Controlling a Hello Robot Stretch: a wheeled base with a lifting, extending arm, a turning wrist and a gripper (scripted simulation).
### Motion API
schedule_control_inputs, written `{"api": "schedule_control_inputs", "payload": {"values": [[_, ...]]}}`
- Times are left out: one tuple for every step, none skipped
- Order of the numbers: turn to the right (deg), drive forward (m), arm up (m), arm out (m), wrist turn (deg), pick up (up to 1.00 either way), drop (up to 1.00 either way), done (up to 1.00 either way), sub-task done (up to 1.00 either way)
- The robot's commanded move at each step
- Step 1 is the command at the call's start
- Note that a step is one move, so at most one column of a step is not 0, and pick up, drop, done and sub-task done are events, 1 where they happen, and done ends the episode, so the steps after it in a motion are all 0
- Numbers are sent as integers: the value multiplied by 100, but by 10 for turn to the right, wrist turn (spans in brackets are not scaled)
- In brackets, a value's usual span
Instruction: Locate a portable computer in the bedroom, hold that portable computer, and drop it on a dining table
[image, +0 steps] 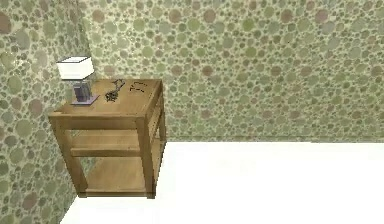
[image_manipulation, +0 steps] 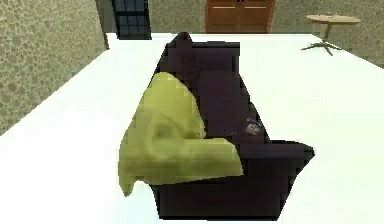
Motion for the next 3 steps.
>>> {"api": "schedule_control_inputs", "payload": {"values": [[0, 35, 0, 0, 0, 0, 0, 0, 0], [360, 0, 0, 0, 0, 0, 0, 0, 0], [0, 75, 0, 0, 0, 0, 0, 0, 0]]}}
